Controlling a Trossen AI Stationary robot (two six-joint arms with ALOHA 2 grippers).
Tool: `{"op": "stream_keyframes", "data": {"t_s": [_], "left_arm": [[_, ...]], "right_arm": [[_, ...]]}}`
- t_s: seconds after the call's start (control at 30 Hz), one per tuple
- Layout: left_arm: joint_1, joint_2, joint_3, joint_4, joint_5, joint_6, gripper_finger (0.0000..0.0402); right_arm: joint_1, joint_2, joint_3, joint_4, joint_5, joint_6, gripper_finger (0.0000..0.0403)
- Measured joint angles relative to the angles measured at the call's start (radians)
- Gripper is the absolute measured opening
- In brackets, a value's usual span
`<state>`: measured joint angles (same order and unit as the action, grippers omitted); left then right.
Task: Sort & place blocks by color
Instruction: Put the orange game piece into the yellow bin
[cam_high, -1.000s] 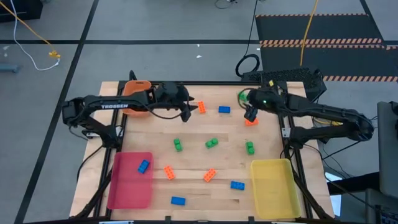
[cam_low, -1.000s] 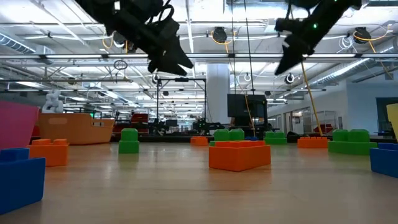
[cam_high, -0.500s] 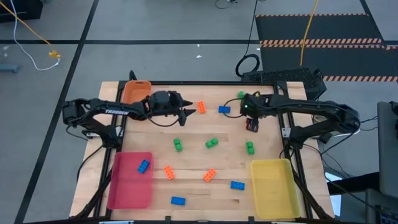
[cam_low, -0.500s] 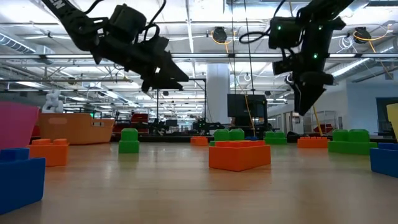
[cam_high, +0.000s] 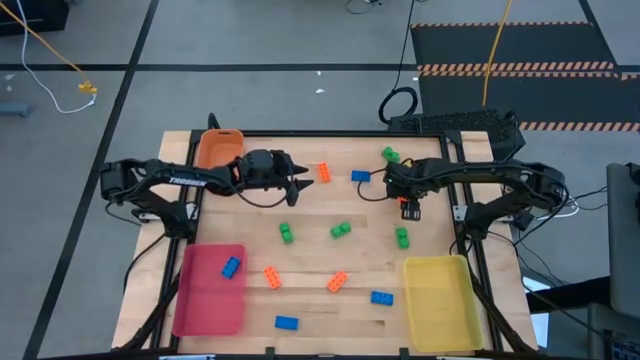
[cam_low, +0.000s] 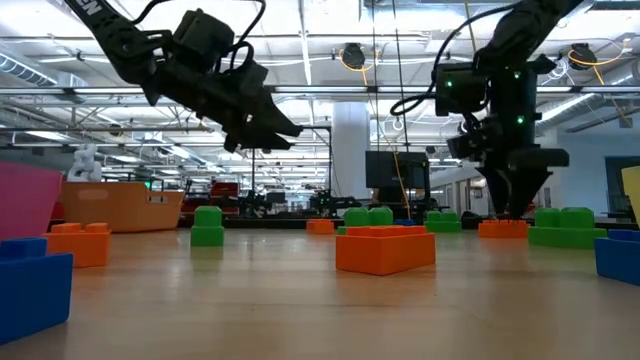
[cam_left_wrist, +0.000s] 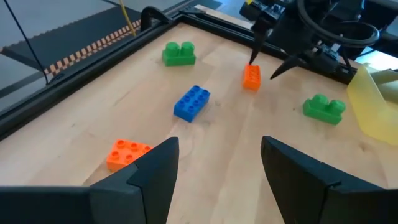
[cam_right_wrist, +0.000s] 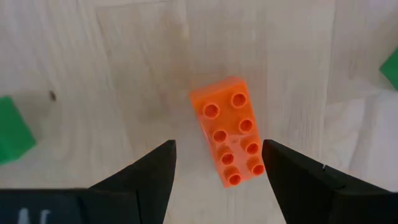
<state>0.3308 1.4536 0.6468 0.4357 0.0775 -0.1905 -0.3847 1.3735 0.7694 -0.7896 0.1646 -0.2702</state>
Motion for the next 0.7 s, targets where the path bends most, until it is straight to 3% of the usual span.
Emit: {"op": "stream_keyframes", "data": {"t_s": [0.17,0.43,0.57,0.7], "left_arm": [[-0.006,0.0,0.0,0.007,0.0,0.005,0.023],[-0.001,0.0,0.0,0.028,-0.001,0.003,0.023],[0.006,-0.001,0.0,0.049,-0.003,-0.034,0.023],[0.004,-0.001,0.0,0.047,-0.002,-0.051,0.023]], "right_arm": [[-0.005,0.0,-0.046,0.096,0.042,-0.009,0.0257],[-0.033,-0.005,-0.143,0.209,-0.056,0.02,0.0251],[-0.035,-0.02,-0.157,0.176,-0.057,0.05,0.0234],[-0.025,-0.069,-0.16,0.163,-0.058,0.063,0.019]]}}
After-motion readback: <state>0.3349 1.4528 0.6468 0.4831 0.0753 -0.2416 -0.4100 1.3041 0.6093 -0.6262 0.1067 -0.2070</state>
